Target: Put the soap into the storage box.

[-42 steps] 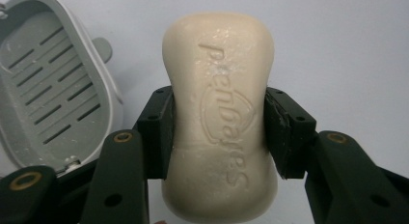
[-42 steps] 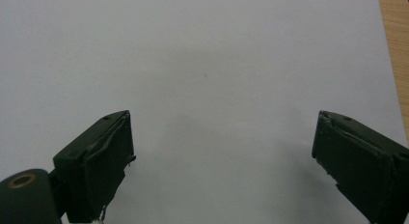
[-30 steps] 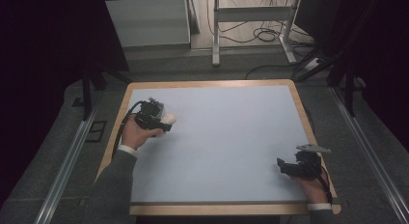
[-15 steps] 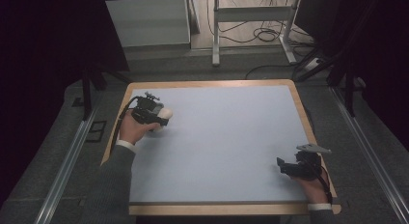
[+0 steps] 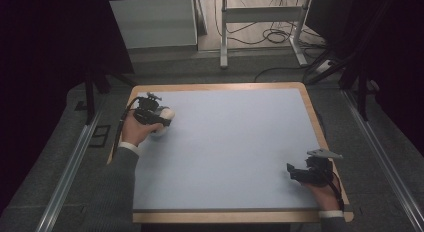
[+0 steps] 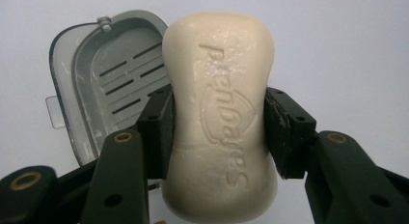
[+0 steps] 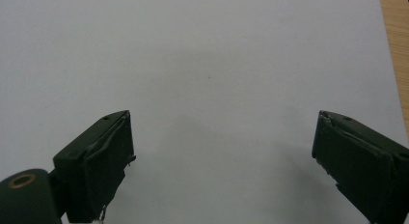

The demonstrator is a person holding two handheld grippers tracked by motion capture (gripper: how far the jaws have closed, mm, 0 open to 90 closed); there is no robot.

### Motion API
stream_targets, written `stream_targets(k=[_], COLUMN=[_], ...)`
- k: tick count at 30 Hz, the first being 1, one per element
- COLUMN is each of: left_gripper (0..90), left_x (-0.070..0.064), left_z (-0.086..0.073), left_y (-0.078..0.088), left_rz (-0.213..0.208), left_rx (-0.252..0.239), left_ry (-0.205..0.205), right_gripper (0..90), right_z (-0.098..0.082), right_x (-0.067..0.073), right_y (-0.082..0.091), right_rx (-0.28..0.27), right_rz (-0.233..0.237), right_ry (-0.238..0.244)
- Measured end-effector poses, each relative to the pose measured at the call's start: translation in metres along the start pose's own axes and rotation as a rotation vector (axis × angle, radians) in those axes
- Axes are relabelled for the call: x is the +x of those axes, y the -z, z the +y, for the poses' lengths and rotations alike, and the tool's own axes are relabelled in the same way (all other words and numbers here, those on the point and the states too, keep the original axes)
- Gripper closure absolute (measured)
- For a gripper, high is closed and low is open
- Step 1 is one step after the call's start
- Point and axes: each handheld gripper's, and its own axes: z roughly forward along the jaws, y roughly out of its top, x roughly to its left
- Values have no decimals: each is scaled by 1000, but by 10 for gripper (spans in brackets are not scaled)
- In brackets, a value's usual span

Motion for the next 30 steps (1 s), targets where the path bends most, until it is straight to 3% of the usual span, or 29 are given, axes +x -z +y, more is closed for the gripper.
stream_targets(k=[16, 30], left_gripper=[496, 495], left_x=[26, 31], left_z=[6, 7], left_y=[-13, -26], left_rz=[40, 70], left_rx=[8, 47], left_ry=[91, 93], right_gripper=[71, 71], right_z=[0, -1], right_x=[-2, -2], right_y=[0, -1], right_rx=[5, 11], right_rz=[-5, -6], right_ry=[-1, -4])
